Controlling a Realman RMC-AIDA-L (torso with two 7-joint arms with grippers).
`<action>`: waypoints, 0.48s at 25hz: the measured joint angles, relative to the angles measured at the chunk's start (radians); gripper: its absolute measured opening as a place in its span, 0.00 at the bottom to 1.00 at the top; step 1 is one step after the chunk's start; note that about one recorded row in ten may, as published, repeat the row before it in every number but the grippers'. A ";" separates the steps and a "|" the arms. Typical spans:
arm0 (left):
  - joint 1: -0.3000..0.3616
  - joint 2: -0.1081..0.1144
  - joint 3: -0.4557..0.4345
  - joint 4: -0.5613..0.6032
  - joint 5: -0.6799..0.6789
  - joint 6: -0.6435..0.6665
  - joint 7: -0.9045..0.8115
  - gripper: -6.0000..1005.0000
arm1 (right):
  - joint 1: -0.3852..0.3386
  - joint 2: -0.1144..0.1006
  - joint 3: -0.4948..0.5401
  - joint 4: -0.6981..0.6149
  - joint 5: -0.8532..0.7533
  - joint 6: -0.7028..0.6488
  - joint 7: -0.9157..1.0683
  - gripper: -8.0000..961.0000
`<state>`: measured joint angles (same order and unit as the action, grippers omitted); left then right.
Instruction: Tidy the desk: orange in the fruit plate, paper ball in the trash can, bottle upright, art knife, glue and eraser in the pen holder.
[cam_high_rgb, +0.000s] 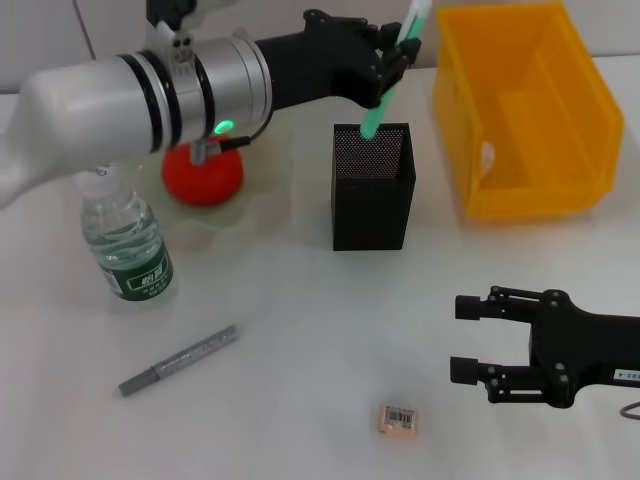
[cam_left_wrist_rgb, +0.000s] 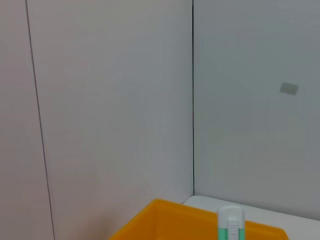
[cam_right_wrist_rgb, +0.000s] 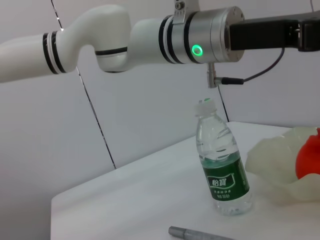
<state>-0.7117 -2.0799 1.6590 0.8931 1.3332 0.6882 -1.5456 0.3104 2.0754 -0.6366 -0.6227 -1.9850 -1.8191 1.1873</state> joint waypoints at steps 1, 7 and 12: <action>0.000 0.000 0.000 0.000 0.000 0.000 0.000 0.20 | -0.001 0.000 0.000 0.000 0.000 0.000 0.000 0.80; 0.002 0.000 0.098 -0.007 -0.062 -0.094 0.016 0.20 | -0.003 0.000 -0.001 0.000 0.000 0.000 0.000 0.80; 0.006 0.000 0.130 -0.016 -0.096 -0.126 0.038 0.20 | -0.004 0.000 -0.002 0.000 0.000 -0.003 0.000 0.80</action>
<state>-0.7055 -2.0800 1.7894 0.8774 1.2371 0.5620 -1.5072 0.3063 2.0754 -0.6382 -0.6228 -1.9848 -1.8218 1.1872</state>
